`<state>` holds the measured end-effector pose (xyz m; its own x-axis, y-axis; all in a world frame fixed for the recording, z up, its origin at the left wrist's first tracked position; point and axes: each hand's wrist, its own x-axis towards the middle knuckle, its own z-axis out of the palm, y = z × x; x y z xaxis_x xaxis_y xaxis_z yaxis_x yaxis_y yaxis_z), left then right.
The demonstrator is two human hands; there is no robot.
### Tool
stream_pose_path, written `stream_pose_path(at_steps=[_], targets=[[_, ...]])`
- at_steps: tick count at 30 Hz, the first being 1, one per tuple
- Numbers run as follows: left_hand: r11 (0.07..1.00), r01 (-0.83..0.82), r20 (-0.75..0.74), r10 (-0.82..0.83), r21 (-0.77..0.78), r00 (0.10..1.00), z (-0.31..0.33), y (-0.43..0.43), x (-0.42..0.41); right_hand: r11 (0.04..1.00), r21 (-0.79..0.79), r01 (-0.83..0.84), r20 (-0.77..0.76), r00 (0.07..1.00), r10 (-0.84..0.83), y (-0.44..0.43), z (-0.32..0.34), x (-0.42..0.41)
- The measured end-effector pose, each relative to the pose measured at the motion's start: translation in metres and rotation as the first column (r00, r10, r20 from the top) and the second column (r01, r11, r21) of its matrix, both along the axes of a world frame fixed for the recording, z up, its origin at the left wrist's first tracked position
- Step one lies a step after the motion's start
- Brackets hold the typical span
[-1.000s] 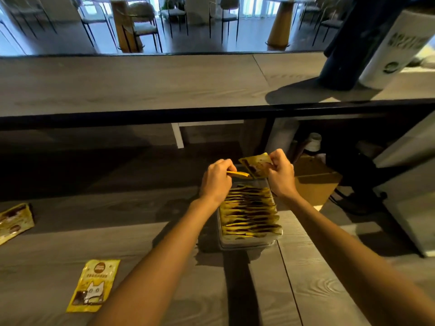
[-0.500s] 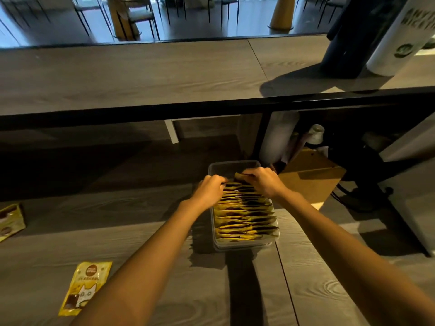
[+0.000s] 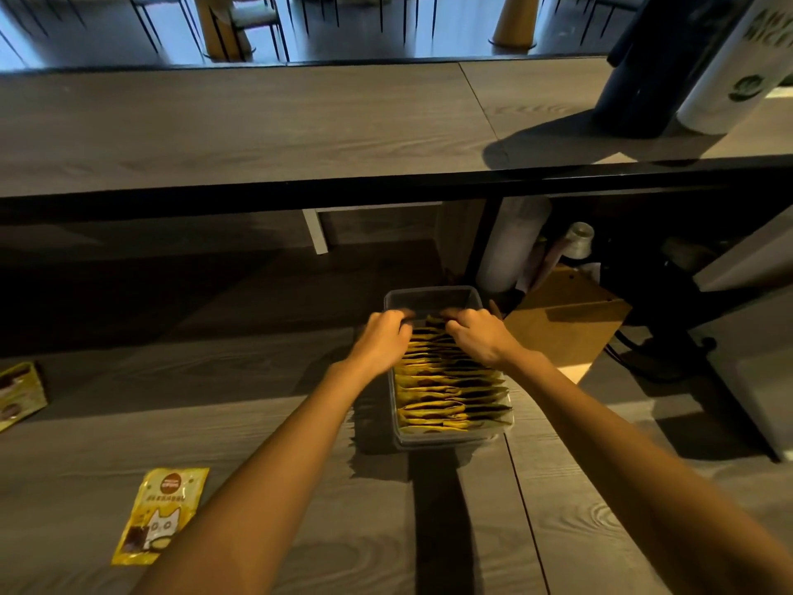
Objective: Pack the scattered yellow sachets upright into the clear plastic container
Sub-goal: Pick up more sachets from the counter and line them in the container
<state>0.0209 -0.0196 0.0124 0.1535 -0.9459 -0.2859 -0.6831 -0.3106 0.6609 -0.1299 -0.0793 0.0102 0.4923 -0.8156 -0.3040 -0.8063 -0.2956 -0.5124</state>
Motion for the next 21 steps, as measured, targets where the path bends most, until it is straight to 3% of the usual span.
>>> stream_pose_path(at_steps=[5,10,16,21], targets=[[0.993,-0.079,0.044,0.083,-0.090,0.996,0.015,0.016,0.015,0.980,-0.195,0.030,-0.014,0.999,-0.033,0.021,0.010,0.017],[0.960,-0.214,0.096,0.234,-0.180,0.968,0.029,0.057,0.049,0.894,-0.447,0.012,0.129,0.990,0.051,0.074,0.017,0.064],[0.848,-0.519,0.123,0.529,-0.109,0.839,0.000,0.155,0.113,0.903,-0.325,-0.283,0.183,0.917,0.353,0.170,-0.016,0.135],[0.737,-0.674,0.168,0.660,0.045,0.733,-0.039,0.235,0.157,0.817,-0.120,-0.564,0.057,0.818,0.573,0.231,-0.049,0.189]])
